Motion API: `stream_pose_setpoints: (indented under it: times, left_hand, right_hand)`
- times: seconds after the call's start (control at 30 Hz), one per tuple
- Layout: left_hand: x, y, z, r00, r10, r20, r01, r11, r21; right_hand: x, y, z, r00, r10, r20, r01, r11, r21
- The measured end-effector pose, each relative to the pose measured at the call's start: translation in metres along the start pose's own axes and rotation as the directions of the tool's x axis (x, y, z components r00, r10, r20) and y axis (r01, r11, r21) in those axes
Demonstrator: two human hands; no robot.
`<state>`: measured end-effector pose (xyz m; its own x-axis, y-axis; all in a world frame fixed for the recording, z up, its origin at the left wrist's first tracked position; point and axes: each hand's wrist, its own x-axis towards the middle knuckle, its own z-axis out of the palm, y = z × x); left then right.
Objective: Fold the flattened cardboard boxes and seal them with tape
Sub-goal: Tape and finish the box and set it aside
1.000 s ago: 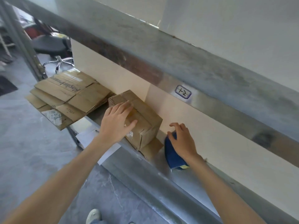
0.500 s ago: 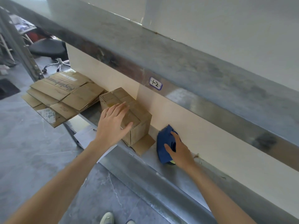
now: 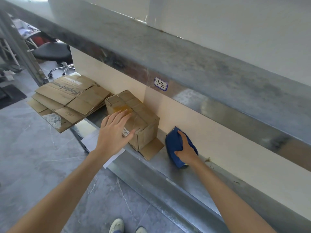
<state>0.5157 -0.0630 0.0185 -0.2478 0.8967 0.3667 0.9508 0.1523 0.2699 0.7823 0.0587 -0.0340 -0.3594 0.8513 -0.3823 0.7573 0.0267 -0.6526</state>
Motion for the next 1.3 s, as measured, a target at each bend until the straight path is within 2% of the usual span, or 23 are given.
stream_pose_setpoints:
  times: [0.17,0.43,0.67,0.83,1.07,1.2,1.3]
  left_hand:
    - [-0.003,-0.006,-0.002,0.999,-0.020,0.036,0.021,1.000,-0.023]
    - [-0.002,-0.010,-0.005,0.999,0.015,0.030,-0.014,0.999,-0.052]
    - [0.005,-0.005,-0.012,0.998,0.068,0.016,-0.066,0.991,-0.120]
    - [0.015,-0.003,-0.024,0.996,0.083,0.013,-0.077,0.965,-0.251]
    - [0.022,-0.005,-0.047,0.980,0.130,0.152,-0.026,0.837,-0.546]
    - [0.018,-0.008,-0.051,0.955,0.184,0.232,-0.005,0.794,-0.609]
    - [0.011,-0.009,-0.051,0.951,0.187,0.246,0.015,0.767,-0.642]
  right_hand:
    - [-0.013,-0.006,-0.006,0.985,-0.071,-0.156,0.046,0.986,-0.159]
    - [-0.037,-0.022,-0.023,0.946,-0.246,-0.213,0.207,0.960,-0.187]
    - [-0.056,-0.045,-0.053,0.916,-0.373,-0.149,0.340,0.917,-0.209]
    - [-0.064,-0.072,-0.061,0.876,-0.475,-0.090,0.432,0.852,-0.295]
    - [-0.071,-0.097,-0.051,0.801,-0.590,0.099,0.575,0.712,-0.403]
    - [-0.073,-0.105,-0.041,0.759,-0.618,0.205,0.632,0.623,-0.461]
    - [-0.071,-0.109,-0.036,0.738,-0.633,0.232,0.647,0.568,-0.508]
